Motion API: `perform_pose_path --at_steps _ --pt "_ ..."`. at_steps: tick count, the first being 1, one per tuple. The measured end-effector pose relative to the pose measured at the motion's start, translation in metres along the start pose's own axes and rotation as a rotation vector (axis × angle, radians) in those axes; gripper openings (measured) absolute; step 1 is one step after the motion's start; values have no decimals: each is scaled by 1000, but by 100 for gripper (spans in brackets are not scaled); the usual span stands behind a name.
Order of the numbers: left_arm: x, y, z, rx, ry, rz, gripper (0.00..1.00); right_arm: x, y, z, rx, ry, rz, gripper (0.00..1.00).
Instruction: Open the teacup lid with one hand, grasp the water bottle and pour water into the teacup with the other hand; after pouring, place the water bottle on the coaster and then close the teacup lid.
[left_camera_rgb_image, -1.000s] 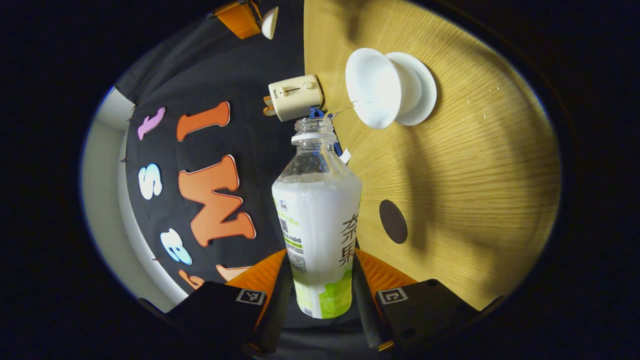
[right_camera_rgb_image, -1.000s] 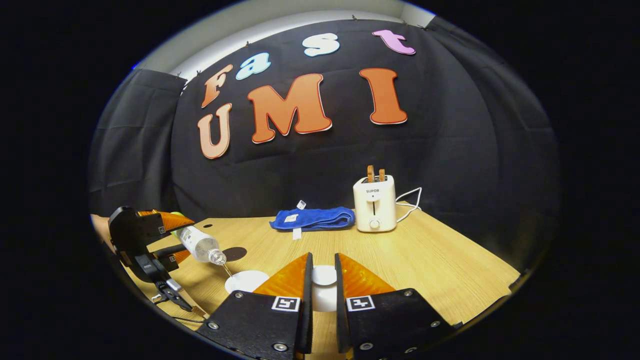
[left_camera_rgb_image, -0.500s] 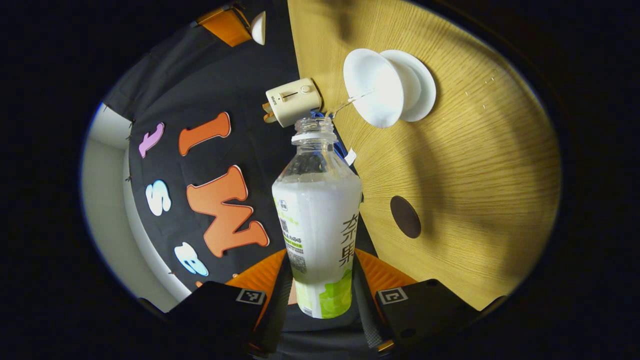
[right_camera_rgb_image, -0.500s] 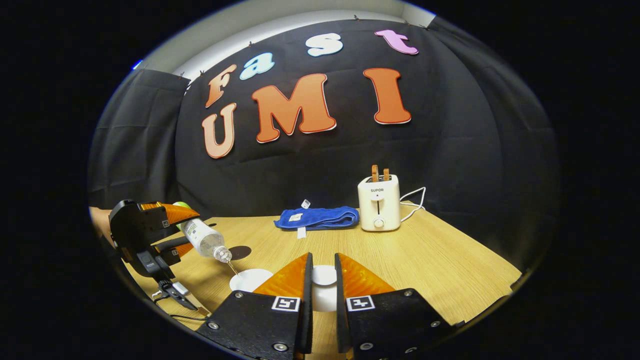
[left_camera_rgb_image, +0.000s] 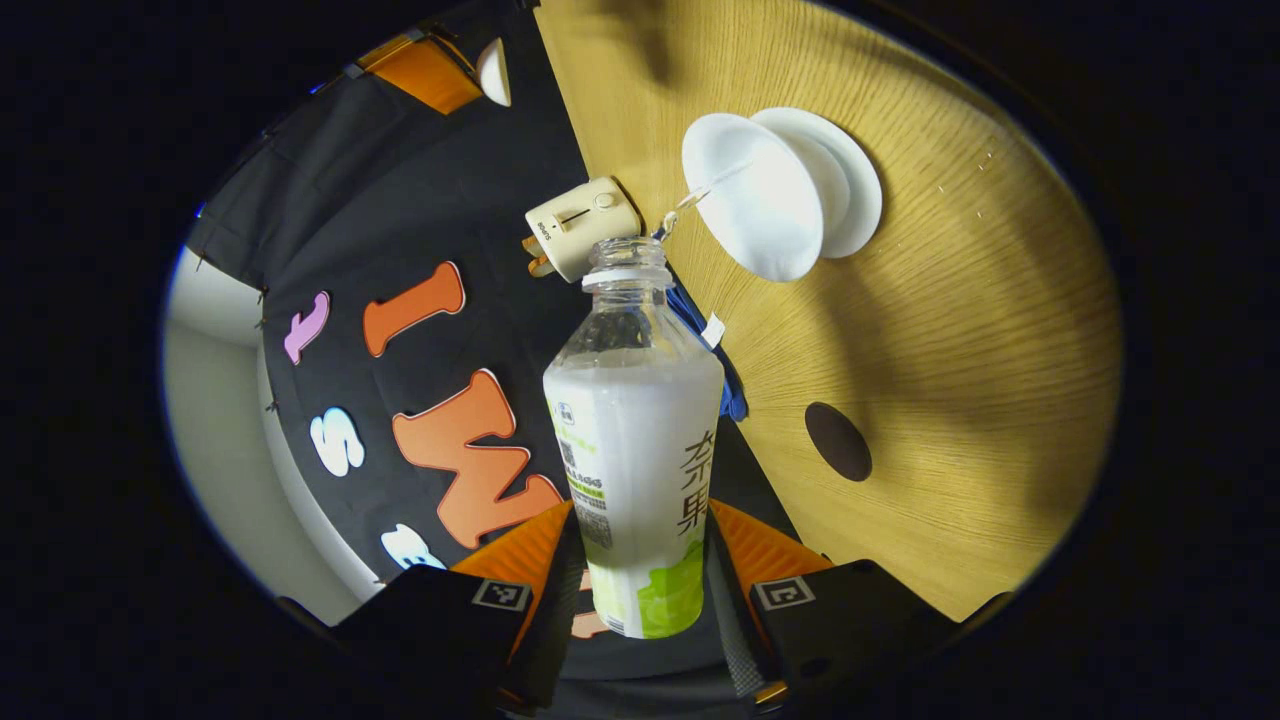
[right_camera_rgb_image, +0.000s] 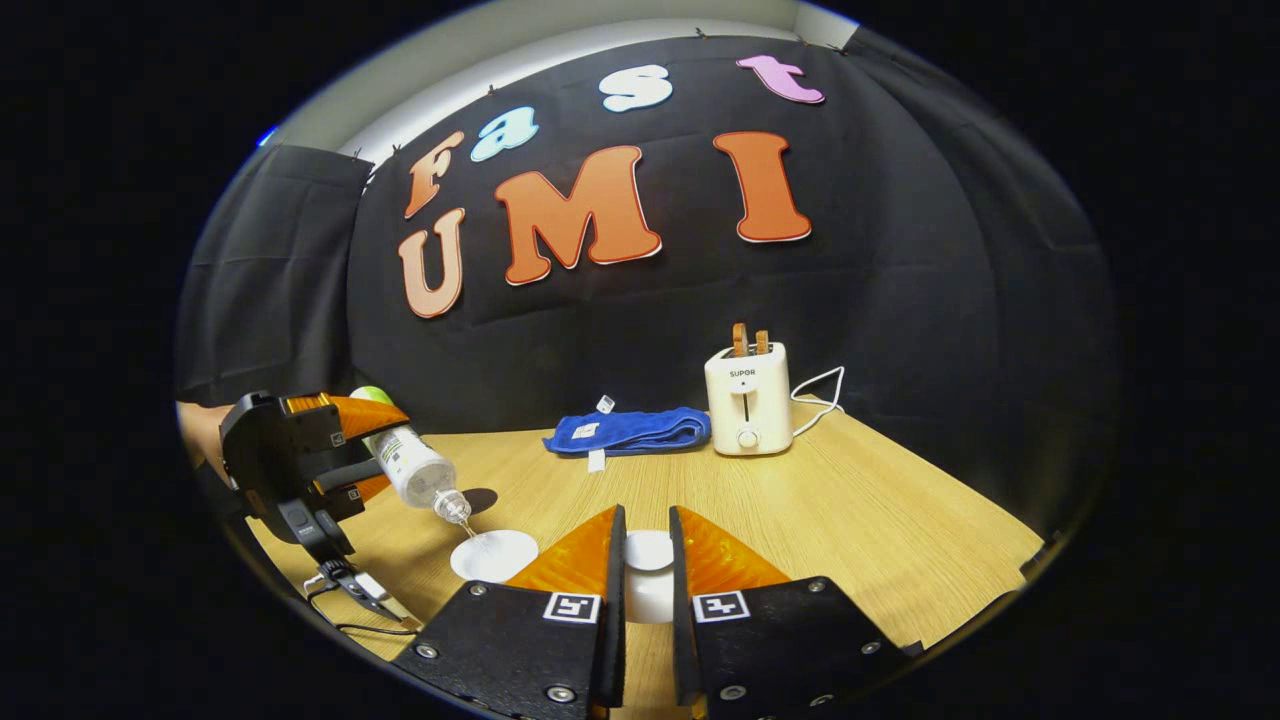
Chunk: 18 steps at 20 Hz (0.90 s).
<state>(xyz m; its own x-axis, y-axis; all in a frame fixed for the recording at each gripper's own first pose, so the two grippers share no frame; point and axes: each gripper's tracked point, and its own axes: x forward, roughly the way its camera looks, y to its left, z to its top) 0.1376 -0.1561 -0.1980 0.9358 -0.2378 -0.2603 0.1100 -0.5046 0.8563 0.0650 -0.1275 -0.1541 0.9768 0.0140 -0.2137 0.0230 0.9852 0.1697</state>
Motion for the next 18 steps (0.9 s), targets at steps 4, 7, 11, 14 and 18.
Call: perform_pose_path --at_steps 4,7,11,14,18 --pt "3 -2 -2 29 -6 -23 66 -1 -3 -3 11 11 -1 19" --pt "5 3 -3 67 -6 -18 65 -3 -4 -5 -5 15 -1 19" --pt "5 9 -5 131 2 1 66 -3 -3 -3 -4 14 5 19" --pt "5 17 -6 177 9 20 67 -4 -4 -4 -11 17 5 19" --pt "1 29 -9 211 8 51 66 -4 -1 -2 -20 22 9 19"
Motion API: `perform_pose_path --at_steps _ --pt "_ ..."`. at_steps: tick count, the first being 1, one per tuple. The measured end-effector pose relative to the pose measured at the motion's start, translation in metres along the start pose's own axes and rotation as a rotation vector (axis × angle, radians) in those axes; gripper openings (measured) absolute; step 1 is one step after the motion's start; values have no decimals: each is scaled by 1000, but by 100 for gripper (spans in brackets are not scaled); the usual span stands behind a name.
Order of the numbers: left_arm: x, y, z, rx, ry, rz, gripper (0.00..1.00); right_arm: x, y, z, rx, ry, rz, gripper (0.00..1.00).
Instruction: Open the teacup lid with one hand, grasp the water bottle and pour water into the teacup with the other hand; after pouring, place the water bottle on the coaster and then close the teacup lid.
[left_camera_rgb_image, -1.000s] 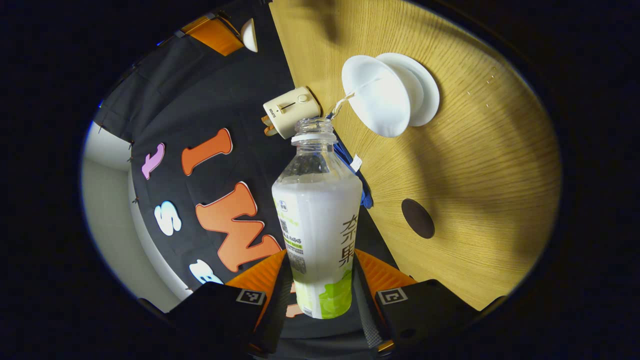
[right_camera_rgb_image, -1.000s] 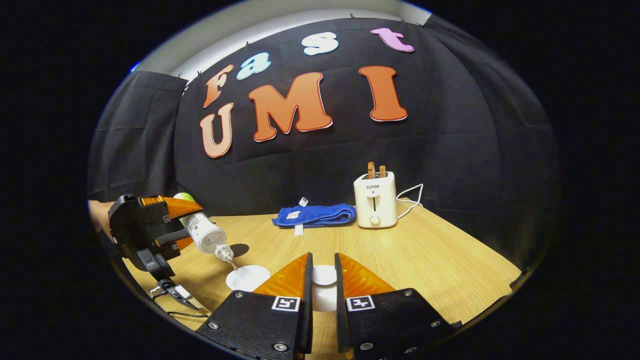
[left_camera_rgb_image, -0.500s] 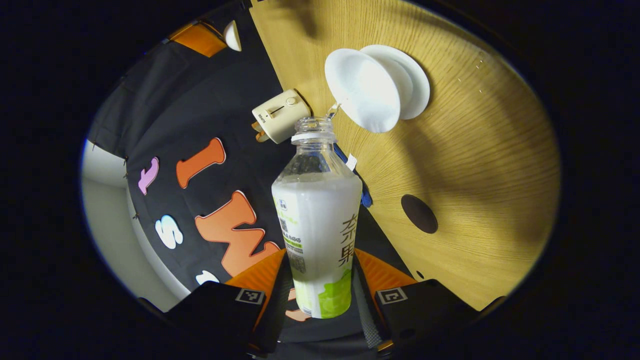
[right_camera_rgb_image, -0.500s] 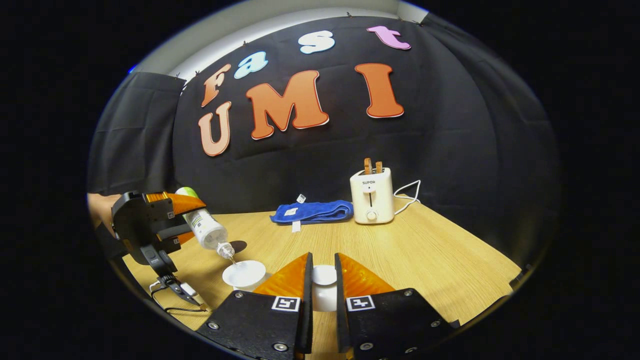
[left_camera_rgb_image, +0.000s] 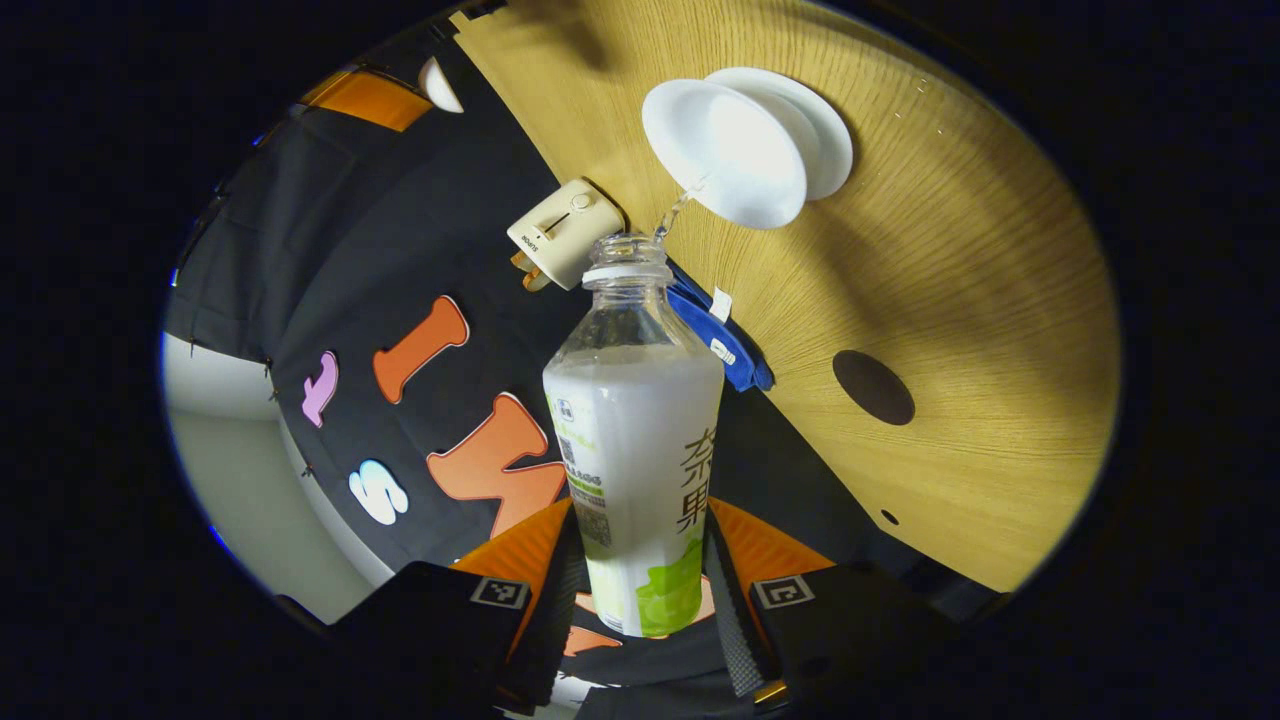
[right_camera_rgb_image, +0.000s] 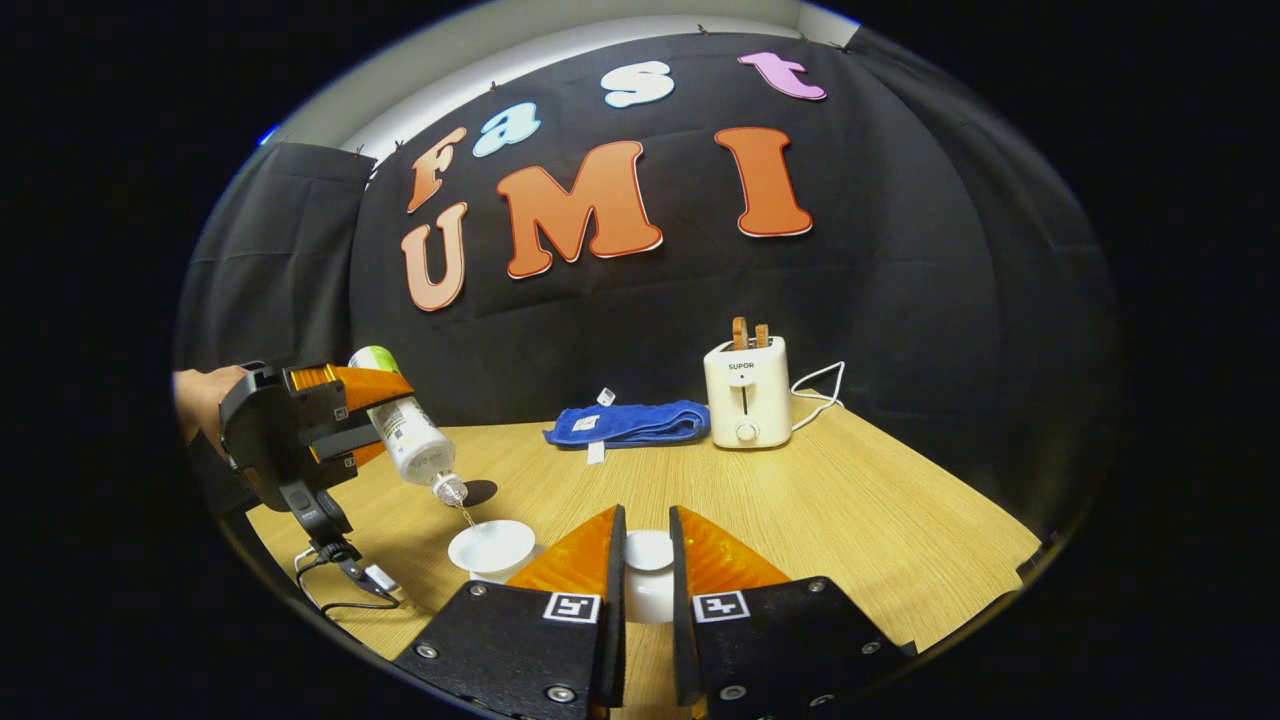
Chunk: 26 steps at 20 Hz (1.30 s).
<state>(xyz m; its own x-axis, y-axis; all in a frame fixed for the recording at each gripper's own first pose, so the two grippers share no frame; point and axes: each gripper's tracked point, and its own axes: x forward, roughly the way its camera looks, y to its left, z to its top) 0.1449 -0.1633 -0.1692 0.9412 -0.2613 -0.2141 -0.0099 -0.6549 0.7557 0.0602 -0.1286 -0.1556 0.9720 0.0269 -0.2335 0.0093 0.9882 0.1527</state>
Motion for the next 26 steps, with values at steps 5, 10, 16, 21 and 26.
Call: perform_pose_path --at_steps 5,10,16,21,26 --pt "3 14 0 12 -10 48 66 -1 7 7 -27 -5 2 19" --pt "6 -10 23 -122 -61 22 67 1 18 5 -36 3 14 19" --pt "-3 -38 53 -501 -155 -28 66 6 31 13 -2 -15 44 19" --pt "-17 -2 30 -906 -153 101 66 15 48 22 -1 -35 63 19" --pt "-17 47 -32 -1358 -111 261 66 25 77 35 -34 -54 80 19"
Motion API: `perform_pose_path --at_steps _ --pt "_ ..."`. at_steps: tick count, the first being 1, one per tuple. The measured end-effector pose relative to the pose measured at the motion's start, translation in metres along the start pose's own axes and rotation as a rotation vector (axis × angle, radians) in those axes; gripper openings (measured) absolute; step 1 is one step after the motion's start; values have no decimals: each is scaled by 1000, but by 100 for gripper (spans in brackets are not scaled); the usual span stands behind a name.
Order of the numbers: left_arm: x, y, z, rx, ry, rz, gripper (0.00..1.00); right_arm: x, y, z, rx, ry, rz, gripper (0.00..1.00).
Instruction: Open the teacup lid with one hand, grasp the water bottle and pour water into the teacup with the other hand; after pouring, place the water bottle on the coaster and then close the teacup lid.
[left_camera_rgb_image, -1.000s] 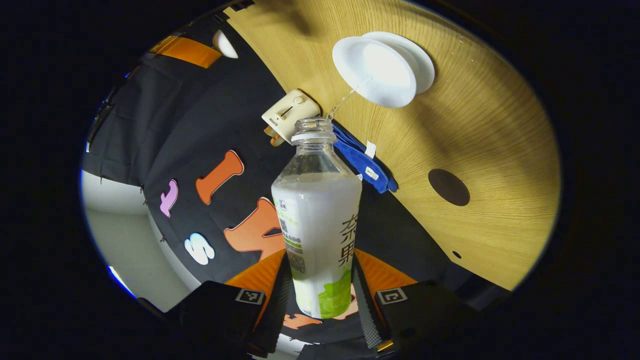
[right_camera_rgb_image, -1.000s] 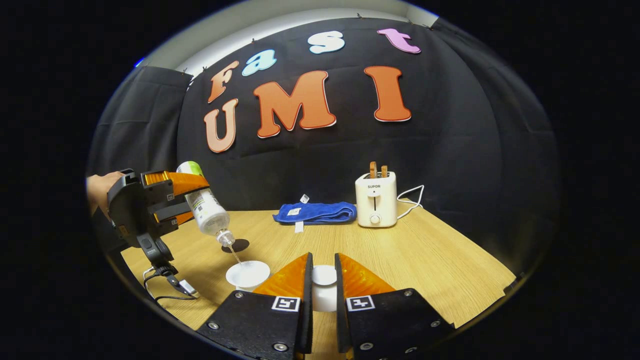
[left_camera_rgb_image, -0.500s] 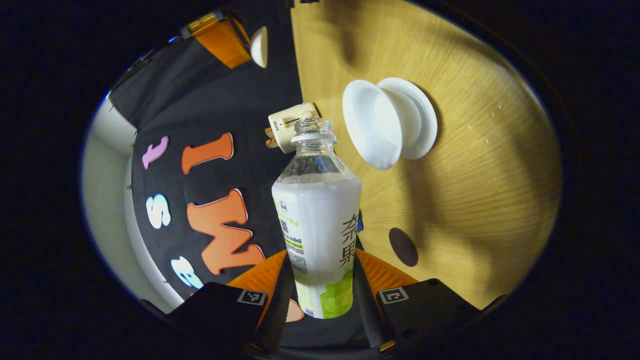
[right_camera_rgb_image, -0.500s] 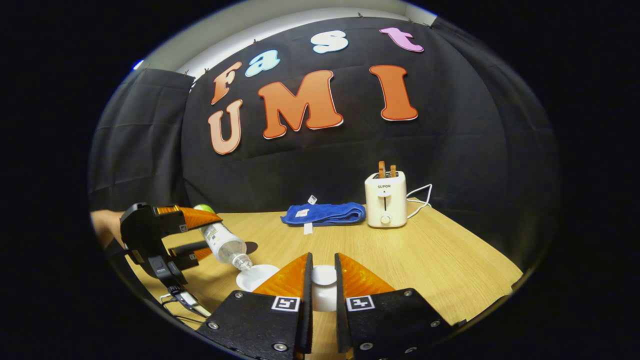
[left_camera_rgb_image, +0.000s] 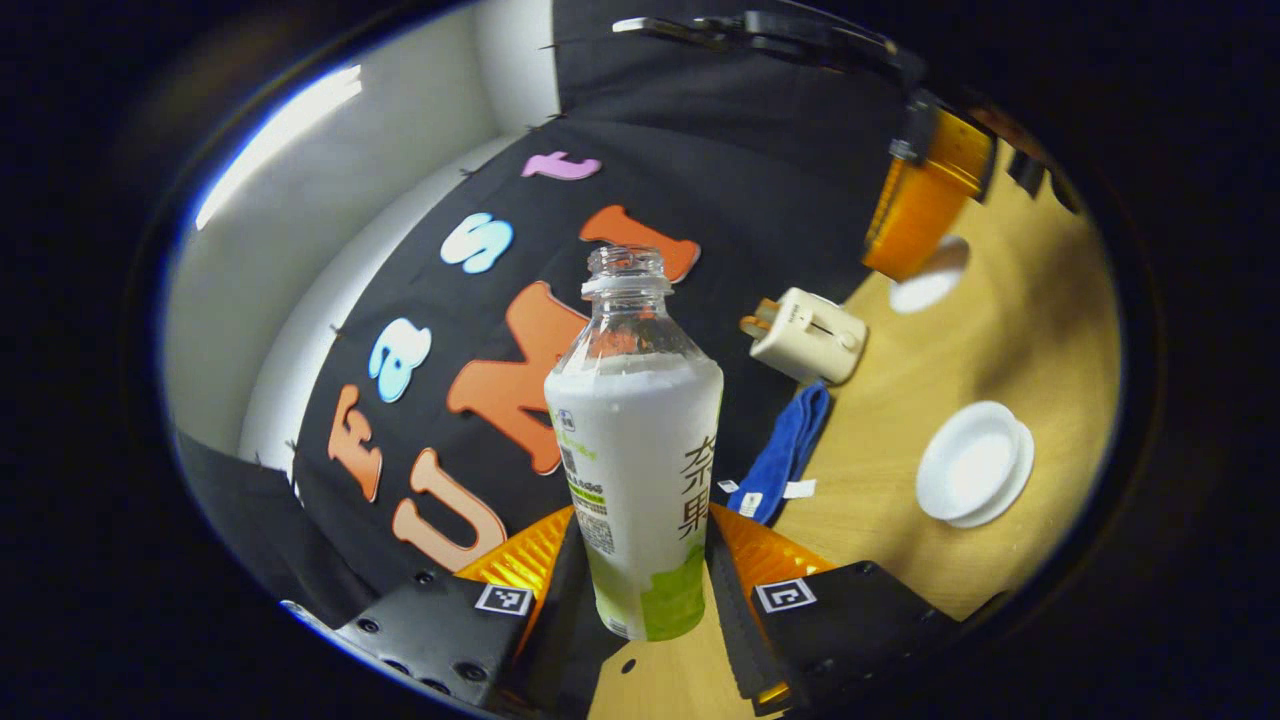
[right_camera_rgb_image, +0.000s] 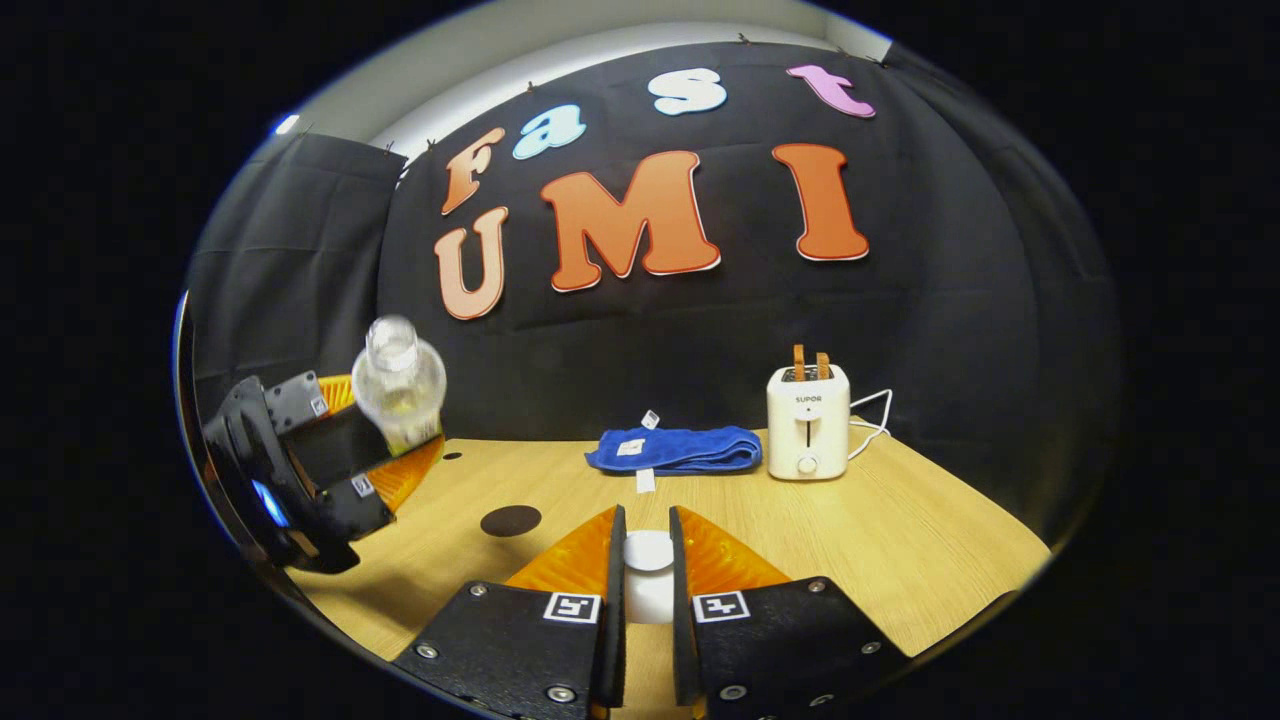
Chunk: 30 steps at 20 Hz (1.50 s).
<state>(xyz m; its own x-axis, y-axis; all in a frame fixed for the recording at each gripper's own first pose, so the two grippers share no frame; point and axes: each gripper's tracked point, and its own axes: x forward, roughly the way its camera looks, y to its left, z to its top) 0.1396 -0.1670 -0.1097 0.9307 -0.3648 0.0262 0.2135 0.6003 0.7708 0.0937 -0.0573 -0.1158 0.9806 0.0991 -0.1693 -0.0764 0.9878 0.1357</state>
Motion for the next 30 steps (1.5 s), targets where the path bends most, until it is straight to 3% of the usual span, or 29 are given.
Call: perform_pose_path --at_steps 3,8,14,21,30 --pt "15 22 3 -228 18 45 66 7 18 2 -16 0 22 19" --pt "41 47 -35 -595 77 109 63 14 35 -5 -59 6 45 19" --pt "64 19 -128 -910 268 157 64 19 42 -24 -115 44 54 19" --pt "74 -36 -185 -984 428 71 66 27 54 -44 -137 83 91 19" --pt "91 -71 -212 -971 482 4 67 39 54 -67 -146 148 95 20"
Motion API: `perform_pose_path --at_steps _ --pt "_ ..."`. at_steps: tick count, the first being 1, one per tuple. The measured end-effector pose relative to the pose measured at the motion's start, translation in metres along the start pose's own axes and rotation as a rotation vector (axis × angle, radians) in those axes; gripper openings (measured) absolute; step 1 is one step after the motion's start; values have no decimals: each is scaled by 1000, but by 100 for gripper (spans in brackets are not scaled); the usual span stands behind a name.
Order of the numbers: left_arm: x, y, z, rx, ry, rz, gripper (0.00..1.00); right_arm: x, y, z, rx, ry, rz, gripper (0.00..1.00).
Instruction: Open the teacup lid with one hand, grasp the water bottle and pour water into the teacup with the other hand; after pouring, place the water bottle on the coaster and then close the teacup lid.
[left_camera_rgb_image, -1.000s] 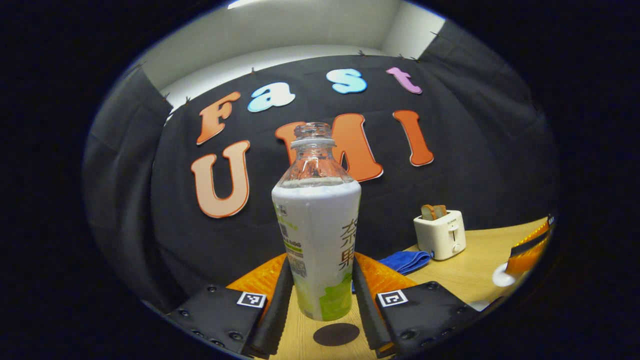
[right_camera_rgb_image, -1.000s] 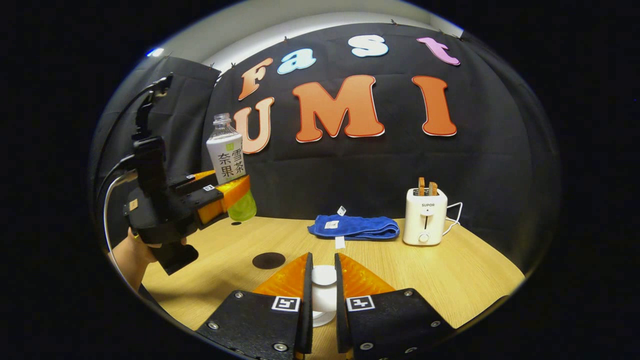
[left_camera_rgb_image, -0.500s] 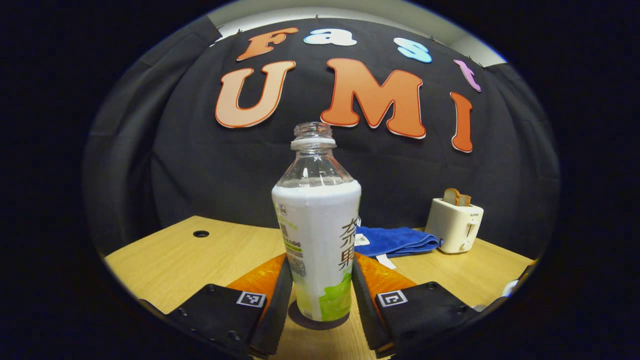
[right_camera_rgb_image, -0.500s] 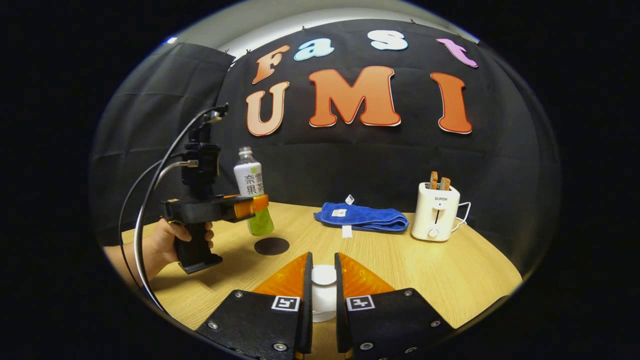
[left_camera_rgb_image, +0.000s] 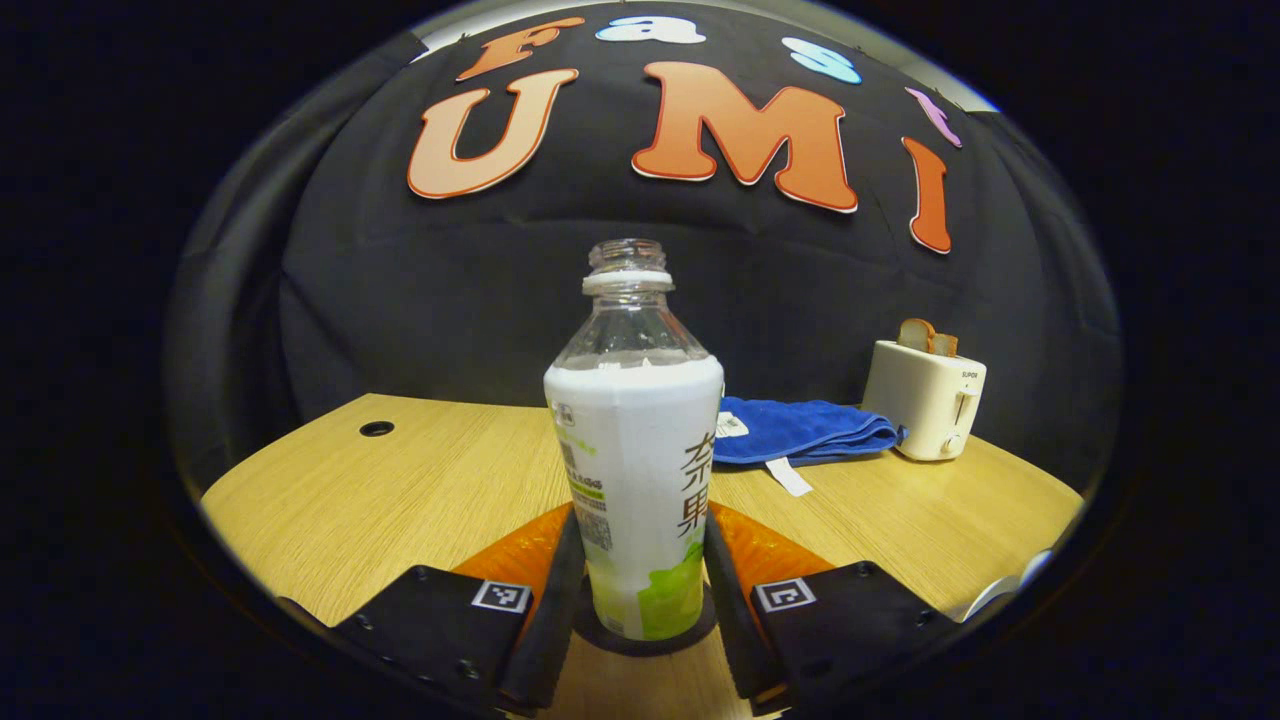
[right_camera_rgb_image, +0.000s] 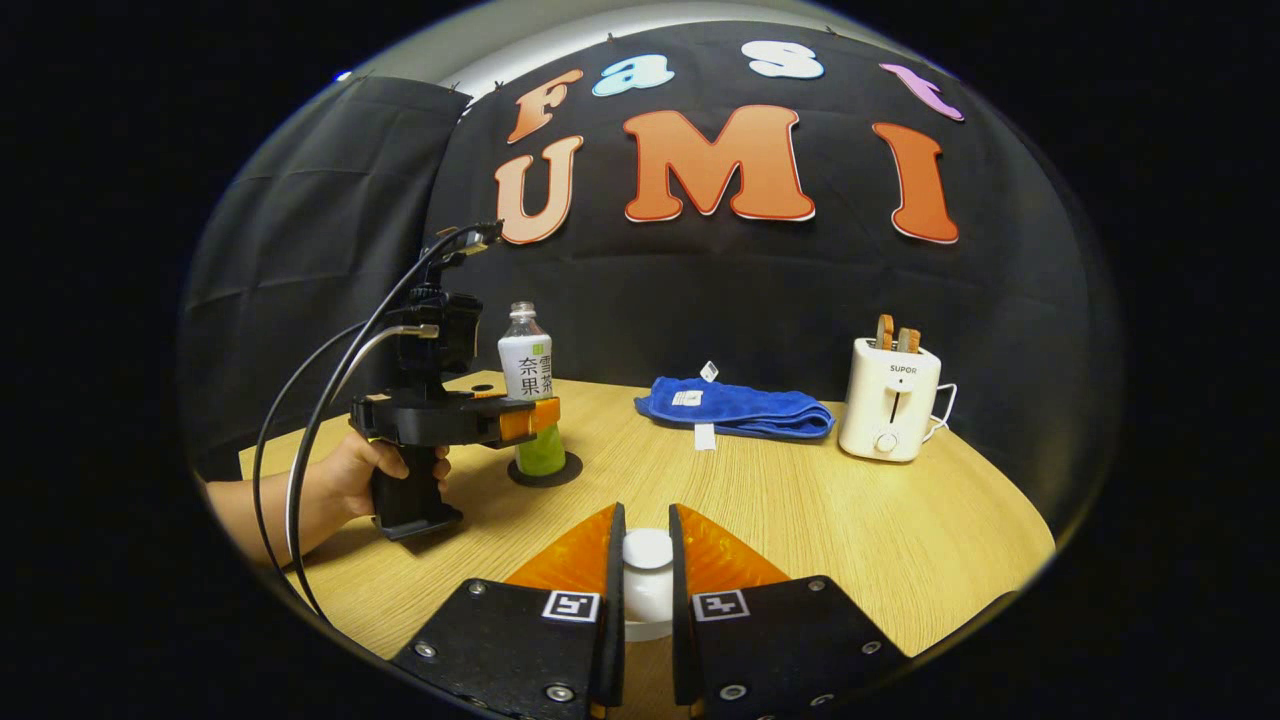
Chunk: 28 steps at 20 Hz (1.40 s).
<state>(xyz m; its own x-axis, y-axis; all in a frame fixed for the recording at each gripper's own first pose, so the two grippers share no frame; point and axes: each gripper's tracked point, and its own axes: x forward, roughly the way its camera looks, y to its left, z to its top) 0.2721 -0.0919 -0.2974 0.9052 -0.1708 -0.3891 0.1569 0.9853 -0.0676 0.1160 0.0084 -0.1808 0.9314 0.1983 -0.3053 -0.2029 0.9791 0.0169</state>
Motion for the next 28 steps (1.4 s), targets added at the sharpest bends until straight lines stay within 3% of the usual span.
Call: perform_pose_path --at_steps 1,3,6,9,10,22,27,28 --pt "2 -2 -3 3 6 -8 64 2 -1 0 0 3 -4 20" --pt "-1 -6 -5 -8 19 -33 71 4 0 1 8 2 -4 20" --pt "-7 -8 -6 -4 33 -59 75 6 4 -2 -8 4 0 19" --pt "-16 -6 3 7 21 -58 98 7 5 0 -14 -2 -1 19" --pt "-20 -3 5 9 18 -49 100 9 5 -1 -14 -5 -5 19" --pt "-94 9 35 61 -93 -4 99 20 11 -21 30 1 -20 20" --pt "-126 13 50 82 -134 41 99 15 6 -20 29 -4 -51 28" --pt "-133 14 55 85 -146 51 99 13 5 -15 30 -18 -61 36"
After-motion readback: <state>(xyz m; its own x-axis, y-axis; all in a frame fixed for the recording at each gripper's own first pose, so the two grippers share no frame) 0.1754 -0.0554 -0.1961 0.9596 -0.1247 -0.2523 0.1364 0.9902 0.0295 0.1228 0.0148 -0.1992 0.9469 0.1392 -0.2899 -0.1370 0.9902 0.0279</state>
